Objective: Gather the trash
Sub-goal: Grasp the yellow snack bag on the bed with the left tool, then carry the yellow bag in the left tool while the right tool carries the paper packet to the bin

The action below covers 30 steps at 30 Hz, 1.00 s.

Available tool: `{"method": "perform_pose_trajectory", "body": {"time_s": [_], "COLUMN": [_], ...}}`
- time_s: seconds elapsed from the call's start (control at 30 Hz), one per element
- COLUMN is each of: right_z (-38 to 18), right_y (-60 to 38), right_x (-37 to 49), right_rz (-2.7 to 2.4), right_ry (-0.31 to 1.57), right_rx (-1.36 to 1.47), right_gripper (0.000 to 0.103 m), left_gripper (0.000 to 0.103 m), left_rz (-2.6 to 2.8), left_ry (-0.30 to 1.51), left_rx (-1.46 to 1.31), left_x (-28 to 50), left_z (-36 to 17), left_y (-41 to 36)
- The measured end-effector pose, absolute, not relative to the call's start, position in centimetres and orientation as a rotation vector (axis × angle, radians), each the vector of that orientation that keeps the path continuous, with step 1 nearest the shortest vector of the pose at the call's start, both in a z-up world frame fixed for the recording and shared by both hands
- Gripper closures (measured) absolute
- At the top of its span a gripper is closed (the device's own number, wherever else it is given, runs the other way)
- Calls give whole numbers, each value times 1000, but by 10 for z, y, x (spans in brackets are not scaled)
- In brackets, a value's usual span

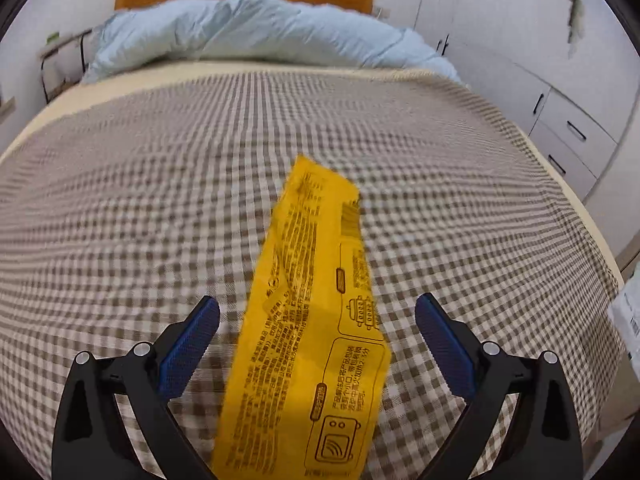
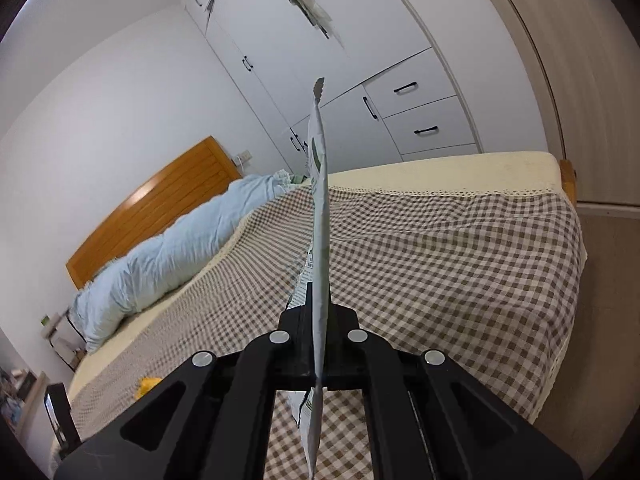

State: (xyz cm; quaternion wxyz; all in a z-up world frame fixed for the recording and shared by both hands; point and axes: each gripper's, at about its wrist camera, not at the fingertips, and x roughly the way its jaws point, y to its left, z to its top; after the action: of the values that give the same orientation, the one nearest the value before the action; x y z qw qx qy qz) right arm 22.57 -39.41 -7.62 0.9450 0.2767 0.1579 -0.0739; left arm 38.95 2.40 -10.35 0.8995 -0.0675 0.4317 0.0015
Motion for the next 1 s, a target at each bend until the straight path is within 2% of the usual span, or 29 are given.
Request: {"method": "perform_pose_trajectory", "body": {"time_s": [0.27,0.4,0.47,1.0], "right_z": [-85,-88,-90,-87], "right_y": [-379,-373,-371,-371], "right_x": [238,241,242,231], "right_rz": [-133,-122,-111,-68], "right_ry": [351,354,356,340], "right_rx": [561,559,562,596], "right_gripper": [102,102,102,101], "left_gripper": [9,18,27,42], "left_rz": [13,21,25,27], "left_ry": [933,931,931,676], "left_rx": [-74,-74,-61,-215], "left_x": [396,397,394,347], "left_z": [-123,-125,-125,-77], "left_y": [15,20,19,49]}}
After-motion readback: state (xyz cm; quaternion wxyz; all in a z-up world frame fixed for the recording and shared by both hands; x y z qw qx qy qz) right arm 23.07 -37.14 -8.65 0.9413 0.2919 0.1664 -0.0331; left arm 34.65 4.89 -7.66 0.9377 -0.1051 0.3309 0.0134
